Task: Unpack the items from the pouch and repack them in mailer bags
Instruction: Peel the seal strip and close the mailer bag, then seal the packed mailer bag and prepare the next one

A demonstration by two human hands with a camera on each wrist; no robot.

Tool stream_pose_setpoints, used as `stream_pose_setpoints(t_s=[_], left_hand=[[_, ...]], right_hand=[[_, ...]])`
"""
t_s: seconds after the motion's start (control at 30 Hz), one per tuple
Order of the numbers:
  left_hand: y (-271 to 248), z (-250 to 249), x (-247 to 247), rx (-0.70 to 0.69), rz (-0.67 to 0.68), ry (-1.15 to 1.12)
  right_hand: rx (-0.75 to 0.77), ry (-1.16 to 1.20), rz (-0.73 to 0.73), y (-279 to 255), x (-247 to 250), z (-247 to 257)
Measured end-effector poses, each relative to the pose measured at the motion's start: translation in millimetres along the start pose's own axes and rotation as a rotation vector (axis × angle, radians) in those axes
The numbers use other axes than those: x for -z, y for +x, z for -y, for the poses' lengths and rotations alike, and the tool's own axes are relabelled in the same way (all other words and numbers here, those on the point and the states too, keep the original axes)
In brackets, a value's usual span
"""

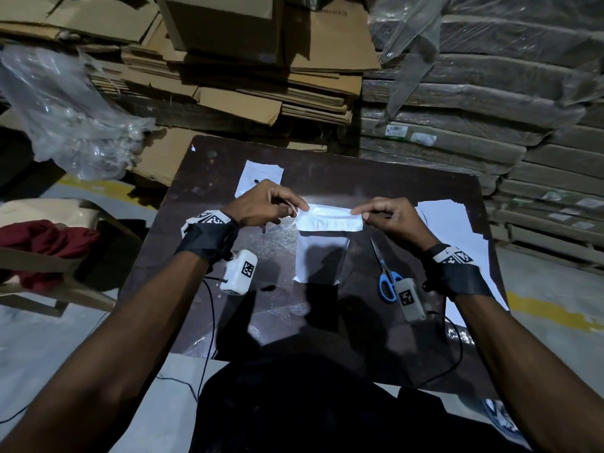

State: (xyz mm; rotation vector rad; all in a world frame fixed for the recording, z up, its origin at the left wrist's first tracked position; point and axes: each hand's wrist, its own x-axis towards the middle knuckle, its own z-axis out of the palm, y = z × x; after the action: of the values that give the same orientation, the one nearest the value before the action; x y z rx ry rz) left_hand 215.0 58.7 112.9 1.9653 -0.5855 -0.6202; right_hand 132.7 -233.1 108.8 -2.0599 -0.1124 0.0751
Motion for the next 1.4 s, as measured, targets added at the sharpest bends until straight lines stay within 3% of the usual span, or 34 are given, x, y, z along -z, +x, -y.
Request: stream_pose_setpoints(t_s=[0.23,0.43,1.0,1.4], left_hand=[[0,-13,-16,0.097,-0.177,-0.117],[2,-10,-22,0.129,-0.207,-0.211],[2,0,-28,-0.082,-0.207,0.104],[4,-1,-29,-0.078,-0.160,0.110]], right_hand=[[-0.127,0.153,-0.117,-3,-11,9],[-0.177,0.319,-0.231,-7,-22,13],[-0.165,0.301,-0.179,-8,-21,7],[-0.121,0.325,-0.105,-9,-19,2]])
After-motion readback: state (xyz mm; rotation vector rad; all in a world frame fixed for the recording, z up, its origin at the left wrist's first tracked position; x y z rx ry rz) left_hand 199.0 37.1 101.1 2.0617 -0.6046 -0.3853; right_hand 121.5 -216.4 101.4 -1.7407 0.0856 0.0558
